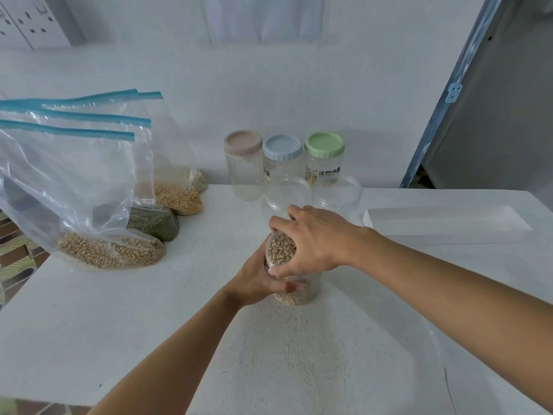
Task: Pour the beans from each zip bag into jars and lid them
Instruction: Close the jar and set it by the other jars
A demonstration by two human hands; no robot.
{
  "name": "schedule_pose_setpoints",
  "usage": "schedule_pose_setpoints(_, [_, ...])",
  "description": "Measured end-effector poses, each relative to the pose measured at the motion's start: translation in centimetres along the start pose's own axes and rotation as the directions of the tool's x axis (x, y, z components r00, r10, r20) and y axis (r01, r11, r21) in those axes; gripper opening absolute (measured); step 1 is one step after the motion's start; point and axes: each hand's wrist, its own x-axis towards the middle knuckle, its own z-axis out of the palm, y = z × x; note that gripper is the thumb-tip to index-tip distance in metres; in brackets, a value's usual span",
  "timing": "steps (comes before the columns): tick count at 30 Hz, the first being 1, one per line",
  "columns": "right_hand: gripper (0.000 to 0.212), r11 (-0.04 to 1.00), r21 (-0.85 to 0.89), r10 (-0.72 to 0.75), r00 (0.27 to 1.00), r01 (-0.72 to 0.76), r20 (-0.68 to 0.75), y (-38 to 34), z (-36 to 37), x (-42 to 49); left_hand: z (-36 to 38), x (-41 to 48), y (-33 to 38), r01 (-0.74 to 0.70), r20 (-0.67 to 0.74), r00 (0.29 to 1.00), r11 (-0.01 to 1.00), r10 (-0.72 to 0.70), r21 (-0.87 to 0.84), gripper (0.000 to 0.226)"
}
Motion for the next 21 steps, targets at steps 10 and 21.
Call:
schedule_pose_setpoints(10, [0.087,0.999,0.028,0.036,0.999,-0.036,0.014,1.3,-0.4,-0.8,-0.1,0.2,-0.6,0.007,-0.004,1.0,0.999,-0.007,-0.053,0.089])
schedule_pose_setpoints(21, [0.087,0.976,-0.063,0.206,0.978,-0.206,-0.009,-1.1,0.4,0.4,-0.3,0.2,-0.3,-0.007,0.017,1.0,1.0,0.008,-0.027,0.093])
